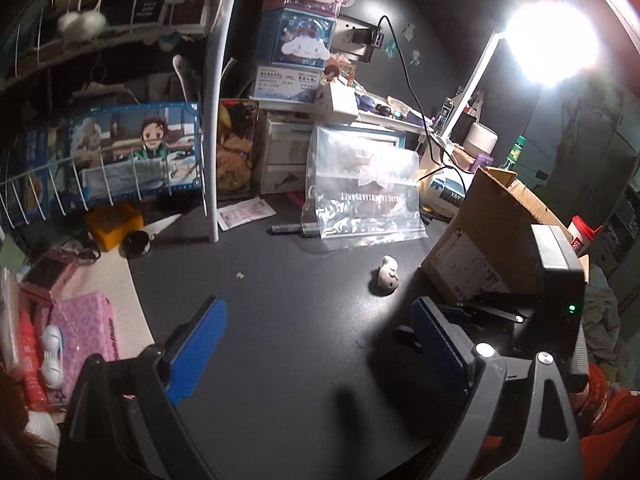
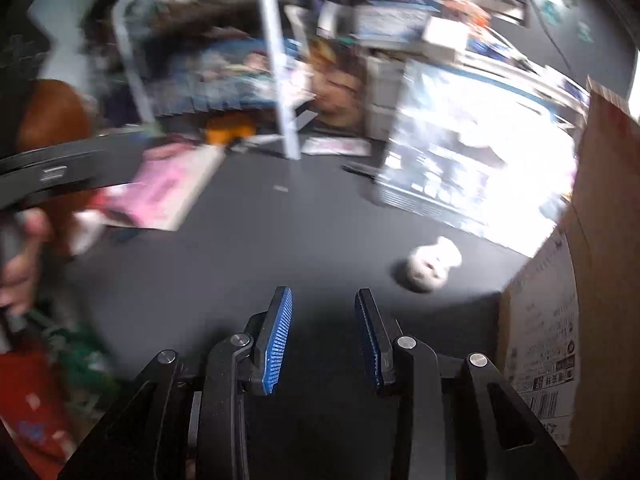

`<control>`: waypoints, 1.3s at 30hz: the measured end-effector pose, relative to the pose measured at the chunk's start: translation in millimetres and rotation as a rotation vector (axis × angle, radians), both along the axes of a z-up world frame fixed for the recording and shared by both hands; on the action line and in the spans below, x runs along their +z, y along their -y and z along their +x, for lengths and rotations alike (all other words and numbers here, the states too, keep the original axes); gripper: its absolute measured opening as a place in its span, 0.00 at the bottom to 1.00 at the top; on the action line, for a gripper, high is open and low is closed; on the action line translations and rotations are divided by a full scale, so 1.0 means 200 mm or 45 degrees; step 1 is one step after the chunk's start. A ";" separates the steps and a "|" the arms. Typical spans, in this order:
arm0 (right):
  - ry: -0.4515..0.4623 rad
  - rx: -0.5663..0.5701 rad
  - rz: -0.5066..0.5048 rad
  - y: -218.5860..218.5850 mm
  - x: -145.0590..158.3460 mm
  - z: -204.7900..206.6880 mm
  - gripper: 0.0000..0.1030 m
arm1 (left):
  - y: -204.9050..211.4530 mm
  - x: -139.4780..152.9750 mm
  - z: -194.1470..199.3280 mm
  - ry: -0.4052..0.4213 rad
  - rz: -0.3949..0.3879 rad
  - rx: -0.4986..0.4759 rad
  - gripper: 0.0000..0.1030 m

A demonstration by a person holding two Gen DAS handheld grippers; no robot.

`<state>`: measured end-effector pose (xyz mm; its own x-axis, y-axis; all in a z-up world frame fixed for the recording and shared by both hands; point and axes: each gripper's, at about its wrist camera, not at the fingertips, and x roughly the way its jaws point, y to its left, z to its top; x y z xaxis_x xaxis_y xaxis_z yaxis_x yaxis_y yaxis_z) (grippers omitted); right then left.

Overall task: Organize objects
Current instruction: 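Reach the right tool to the white ghost plush and close on it, then lift the white ghost plush with the right tool while the left tool clamps it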

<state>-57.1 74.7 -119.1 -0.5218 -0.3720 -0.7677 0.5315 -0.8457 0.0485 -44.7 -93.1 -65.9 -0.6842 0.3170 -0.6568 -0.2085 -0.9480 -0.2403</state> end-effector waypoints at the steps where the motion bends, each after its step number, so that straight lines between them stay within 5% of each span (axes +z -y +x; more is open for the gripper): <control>1: -0.001 -0.033 0.015 0.00 -0.02 -0.02 0.28 | 0.00 -0.02 0.00 0.007 0.008 -0.004 0.89; 5: -0.005 -0.177 0.099 -0.04 -0.12 -0.13 0.29 | 0.00 -0.09 -0.02 0.036 0.018 -0.012 0.89; 8: -0.014 -0.214 0.133 -0.06 -0.15 -0.19 0.44 | 0.00 -0.12 -0.03 0.049 0.026 -0.020 0.89; 19: 0.010 -0.278 0.160 -0.05 -0.20 -0.34 0.44 | 0.01 -0.16 -0.09 0.066 0.032 -0.036 0.89; 23: 0.010 -0.286 0.135 -0.06 -0.20 -0.36 0.25 | 0.02 -0.16 -0.10 0.074 0.040 -0.030 0.89; 26: 0.000 -0.277 0.118 -0.06 -0.19 -0.35 0.23 | 0.01 -0.16 -0.10 0.073 0.038 -0.032 0.89; 39: -0.126 0.270 -0.139 0.11 0.19 0.08 0.23 | -0.10 0.02 0.00 0.019 0.076 -0.154 0.88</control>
<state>-40.3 53.0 -80.5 -0.4943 -0.5587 -0.6660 0.7028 -0.7077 0.0721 -44.9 -72.5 -62.2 -0.6291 0.4353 -0.6441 -0.3161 -0.9002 -0.2996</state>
